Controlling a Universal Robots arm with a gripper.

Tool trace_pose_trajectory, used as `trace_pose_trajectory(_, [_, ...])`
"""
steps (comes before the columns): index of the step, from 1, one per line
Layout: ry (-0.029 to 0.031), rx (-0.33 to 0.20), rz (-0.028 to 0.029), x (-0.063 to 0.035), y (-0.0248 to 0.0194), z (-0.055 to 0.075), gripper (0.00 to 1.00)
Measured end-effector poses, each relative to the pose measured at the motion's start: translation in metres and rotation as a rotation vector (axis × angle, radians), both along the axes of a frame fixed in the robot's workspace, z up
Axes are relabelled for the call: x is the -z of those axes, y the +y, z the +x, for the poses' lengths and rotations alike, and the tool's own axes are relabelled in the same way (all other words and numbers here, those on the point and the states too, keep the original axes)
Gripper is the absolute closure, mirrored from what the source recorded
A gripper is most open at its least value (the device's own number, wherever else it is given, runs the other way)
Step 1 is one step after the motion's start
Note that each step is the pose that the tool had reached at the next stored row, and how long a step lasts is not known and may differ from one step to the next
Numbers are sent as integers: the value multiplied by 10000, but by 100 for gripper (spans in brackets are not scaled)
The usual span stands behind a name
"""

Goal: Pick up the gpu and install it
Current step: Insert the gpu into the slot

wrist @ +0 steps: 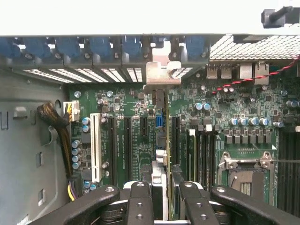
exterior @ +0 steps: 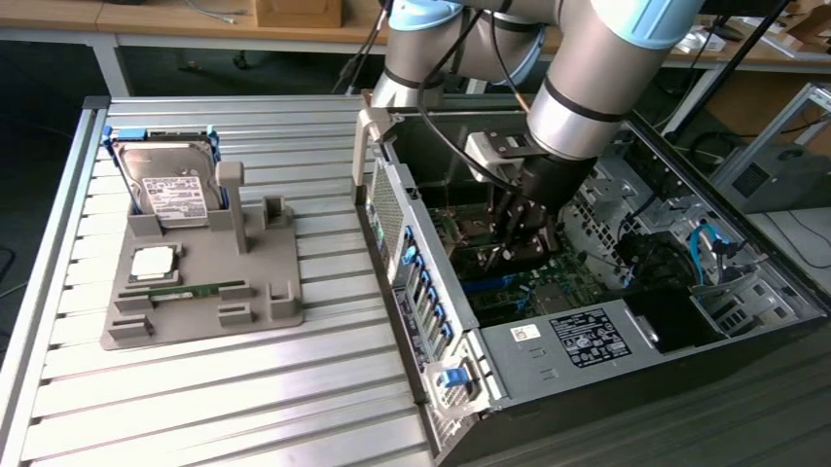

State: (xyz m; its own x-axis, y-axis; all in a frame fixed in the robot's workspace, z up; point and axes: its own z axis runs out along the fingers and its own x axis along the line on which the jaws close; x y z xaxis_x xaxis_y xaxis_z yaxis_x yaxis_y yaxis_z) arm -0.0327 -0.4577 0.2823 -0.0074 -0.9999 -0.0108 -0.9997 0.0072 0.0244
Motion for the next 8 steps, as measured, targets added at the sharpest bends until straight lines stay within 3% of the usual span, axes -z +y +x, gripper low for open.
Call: trace_pose_trajectory(8, [0,0,-19,49,0,-55,73])
